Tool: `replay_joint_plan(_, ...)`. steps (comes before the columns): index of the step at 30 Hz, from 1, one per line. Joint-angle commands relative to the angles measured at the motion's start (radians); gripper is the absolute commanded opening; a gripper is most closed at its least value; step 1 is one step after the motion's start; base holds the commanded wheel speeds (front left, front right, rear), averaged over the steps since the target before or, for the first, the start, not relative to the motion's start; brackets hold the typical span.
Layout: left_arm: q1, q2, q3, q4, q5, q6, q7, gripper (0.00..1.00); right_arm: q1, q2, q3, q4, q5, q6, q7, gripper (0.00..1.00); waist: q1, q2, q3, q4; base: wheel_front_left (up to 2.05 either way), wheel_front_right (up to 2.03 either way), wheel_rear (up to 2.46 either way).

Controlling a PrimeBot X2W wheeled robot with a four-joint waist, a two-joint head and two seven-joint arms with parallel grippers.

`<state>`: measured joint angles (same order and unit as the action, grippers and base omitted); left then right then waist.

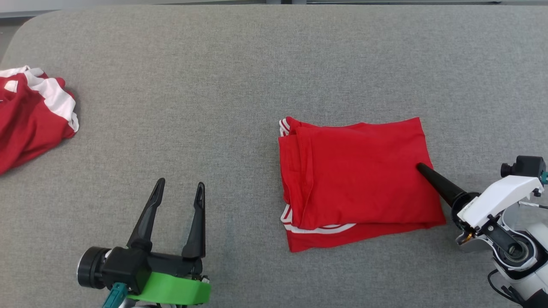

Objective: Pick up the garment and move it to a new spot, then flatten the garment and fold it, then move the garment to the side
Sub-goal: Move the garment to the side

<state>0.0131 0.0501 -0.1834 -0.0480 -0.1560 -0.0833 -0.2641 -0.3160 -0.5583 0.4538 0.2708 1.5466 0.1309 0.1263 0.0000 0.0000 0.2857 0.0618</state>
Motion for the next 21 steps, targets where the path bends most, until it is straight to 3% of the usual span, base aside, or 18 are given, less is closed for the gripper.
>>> replay_joint_plan(1, -0.016, 0.001, 0.001, 0.002, 0.014, -0.001, 0.0, 1.0, -0.014, -0.003, 0.001, -0.009, 0.001, -0.001, -0.004, 0.0, 0.0, 0.0, 0.007, 0.001, 0.0, 0.0, 0.0)
replay_joint_plan(13, -0.074, 0.001, -0.019, -0.074, 0.02, -0.021, 0.0, 1.0, -0.138, -0.083, 0.011, -0.067, -0.138, 0.0, -0.132, 0.0, 0.0, 0.0, 0.115, -0.041, 0.0, 0.0, 0.0)
replay_joint_plan(21, -0.129, 0.002, -0.055, -0.179, 0.06, -0.041, 0.0, 1.0, -0.291, -0.212, 0.008, -0.035, -0.258, 0.0, -0.254, 0.0, 0.0, 0.0, 0.232, -0.095, 0.0, 0.0, 0.0)
